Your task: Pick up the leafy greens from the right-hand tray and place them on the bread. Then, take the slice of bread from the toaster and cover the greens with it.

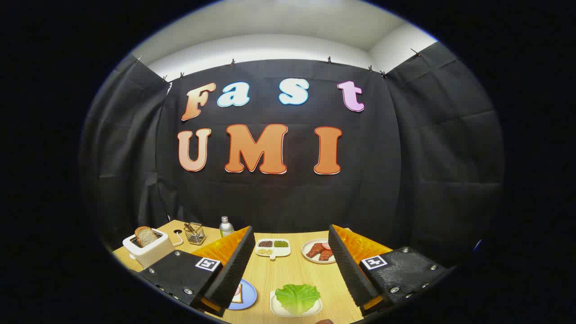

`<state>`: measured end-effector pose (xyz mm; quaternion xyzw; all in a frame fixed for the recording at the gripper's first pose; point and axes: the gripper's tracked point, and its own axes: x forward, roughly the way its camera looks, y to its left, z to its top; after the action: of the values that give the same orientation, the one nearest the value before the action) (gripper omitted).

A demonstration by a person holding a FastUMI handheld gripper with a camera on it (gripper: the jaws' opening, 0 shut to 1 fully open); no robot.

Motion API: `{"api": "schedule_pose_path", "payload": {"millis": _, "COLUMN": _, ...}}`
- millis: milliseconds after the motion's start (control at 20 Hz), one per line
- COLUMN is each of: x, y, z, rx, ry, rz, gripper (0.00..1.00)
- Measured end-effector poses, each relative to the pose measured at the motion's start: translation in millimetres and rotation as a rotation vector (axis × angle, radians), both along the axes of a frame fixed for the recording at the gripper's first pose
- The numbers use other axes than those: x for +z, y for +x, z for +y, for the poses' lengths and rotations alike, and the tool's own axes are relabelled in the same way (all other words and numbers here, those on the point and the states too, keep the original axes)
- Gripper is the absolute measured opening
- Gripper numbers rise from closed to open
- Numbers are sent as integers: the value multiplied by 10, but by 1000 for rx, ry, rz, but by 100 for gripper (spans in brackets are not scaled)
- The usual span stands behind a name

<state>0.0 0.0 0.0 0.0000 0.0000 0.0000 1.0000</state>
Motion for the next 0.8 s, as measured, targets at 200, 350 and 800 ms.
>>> {"api": "schedule_pose_path", "payload": {"millis": 200, "x": 39, "y": 0, "z": 23, "rx": 10, "ry": -4, "rz": -15, "gripper": 98}}
{"api": "schedule_pose_path", "payload": {"millis": 350, "x": 40, "y": 1, "z": -15, "rx": 8, "ry": -14, "rz": -13, "gripper": 98}}
{"api": "schedule_pose_path", "payload": {"millis": 800, "x": 35, "y": 50, "z": -45, "rx": 4, "ry": -22, "rz": -10, "gripper": 98}}
